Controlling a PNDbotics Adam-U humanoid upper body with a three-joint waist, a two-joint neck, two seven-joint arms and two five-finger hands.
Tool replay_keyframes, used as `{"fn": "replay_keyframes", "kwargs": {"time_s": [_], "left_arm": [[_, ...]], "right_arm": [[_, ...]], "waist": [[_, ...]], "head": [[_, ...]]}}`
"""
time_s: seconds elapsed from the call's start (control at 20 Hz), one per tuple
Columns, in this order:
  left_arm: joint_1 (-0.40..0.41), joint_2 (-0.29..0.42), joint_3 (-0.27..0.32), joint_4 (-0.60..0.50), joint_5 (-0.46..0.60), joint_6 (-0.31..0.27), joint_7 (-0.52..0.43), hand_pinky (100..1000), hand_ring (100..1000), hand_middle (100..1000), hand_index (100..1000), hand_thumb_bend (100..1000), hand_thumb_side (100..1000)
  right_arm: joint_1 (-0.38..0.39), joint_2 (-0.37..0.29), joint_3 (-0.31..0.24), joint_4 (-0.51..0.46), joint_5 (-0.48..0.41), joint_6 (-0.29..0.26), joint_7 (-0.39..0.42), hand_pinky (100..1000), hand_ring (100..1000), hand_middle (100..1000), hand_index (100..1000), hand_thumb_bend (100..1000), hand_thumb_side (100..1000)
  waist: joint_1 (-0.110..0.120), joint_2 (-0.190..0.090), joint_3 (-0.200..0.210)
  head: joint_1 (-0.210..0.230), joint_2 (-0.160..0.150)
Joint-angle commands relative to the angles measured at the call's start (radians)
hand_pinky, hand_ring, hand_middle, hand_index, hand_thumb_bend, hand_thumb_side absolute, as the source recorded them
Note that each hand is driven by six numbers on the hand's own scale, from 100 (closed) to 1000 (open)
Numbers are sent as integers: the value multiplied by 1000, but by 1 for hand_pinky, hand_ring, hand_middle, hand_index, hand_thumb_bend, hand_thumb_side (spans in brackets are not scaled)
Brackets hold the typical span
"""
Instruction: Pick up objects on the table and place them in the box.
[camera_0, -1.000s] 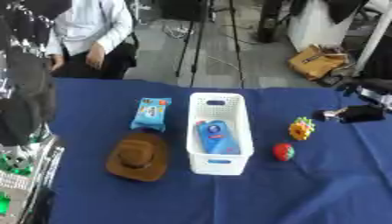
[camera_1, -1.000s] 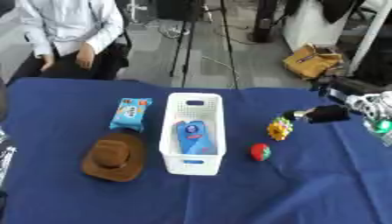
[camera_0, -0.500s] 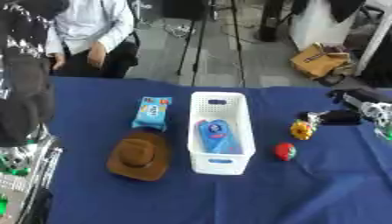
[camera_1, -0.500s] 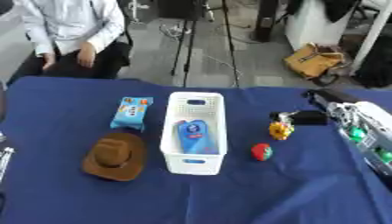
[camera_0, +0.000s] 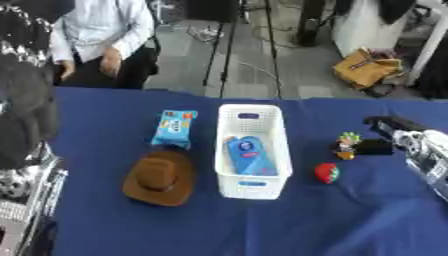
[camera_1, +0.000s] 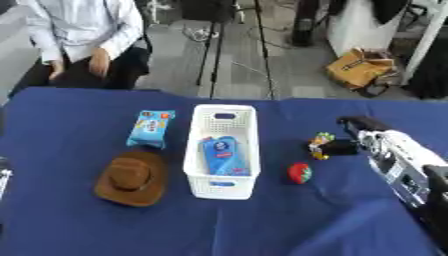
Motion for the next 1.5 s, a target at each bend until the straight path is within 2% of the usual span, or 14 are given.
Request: {"fn": "replay_keyframes", "kwargs": {"time_s": [0.05, 0.35, 1.1, 1.5], "left_arm": [[-18, 3, -3, -14, 6, 1, -5, 836, 760, 788, 831, 100, 886], [-19, 0, -4, -14, 8, 2, -9, 836, 761, 786, 827, 100, 884], [-23, -1, -8, -14, 13, 4, -19, 837, 763, 786, 820, 100, 881], [-25, 0, -10, -14, 14, 7, -25, 837, 764, 787, 819, 100, 880]], "right_arm": [[-12, -6, -30, 28, 33, -26, -15, 923, 974, 867, 986, 753, 752], [-14, 9, -56, 75, 60, -63, -48, 923, 972, 867, 981, 756, 752], [-32, 27, -105, 155, 93, -138, -58, 922, 963, 851, 955, 761, 745], [-46, 25, -130, 185, 111, -153, -76, 920, 960, 846, 946, 750, 759]], "waist": [[3, -16, 0], [6, -14, 2], [3, -2, 11], [0, 4, 22]], "head": [[-4, -10], [-8, -14], [-19, -23], [-23, -30]]}}
